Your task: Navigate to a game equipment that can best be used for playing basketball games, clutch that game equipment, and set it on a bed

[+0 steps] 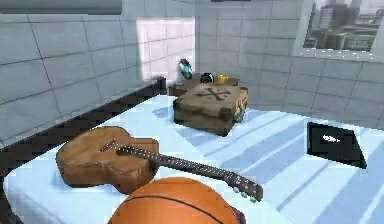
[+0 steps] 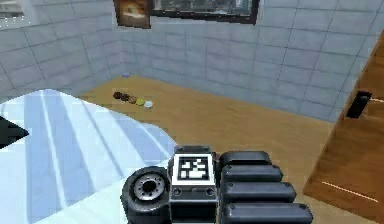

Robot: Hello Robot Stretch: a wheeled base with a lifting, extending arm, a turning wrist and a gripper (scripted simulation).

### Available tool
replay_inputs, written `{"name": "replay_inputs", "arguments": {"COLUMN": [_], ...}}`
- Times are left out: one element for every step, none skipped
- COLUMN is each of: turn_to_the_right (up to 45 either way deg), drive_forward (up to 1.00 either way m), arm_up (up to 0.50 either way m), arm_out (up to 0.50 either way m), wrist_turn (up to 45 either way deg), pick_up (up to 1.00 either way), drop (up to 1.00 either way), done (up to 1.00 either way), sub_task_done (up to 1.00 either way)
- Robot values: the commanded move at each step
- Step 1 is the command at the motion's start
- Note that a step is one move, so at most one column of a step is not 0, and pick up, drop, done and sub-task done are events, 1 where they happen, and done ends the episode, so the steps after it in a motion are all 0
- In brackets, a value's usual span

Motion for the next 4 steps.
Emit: {"name": "replay_inputs", "arguments": {"turn_to_the_right": [-45.0, -3.0, 0.0, 0.0], "drive_forward": [0.00, 0.00, 0.00, 0.00], "arm_up": [0.00, 0.00, 0.00, 0.00], "arm_out": [0.00, 0.00, 0.48, 0.00], "wrist_turn": [0.0, 0.0, 0.0, 39.0], "pick_up": [0.00, 0.00, 0.00, 0.00], "drop": [0.00, 0.00, 0.00, 0.00], "done": [0.00, 0.00, 0.00, 0.00], "sub_task_done": [0.00, 0.00, 0.00, 0.00]}}
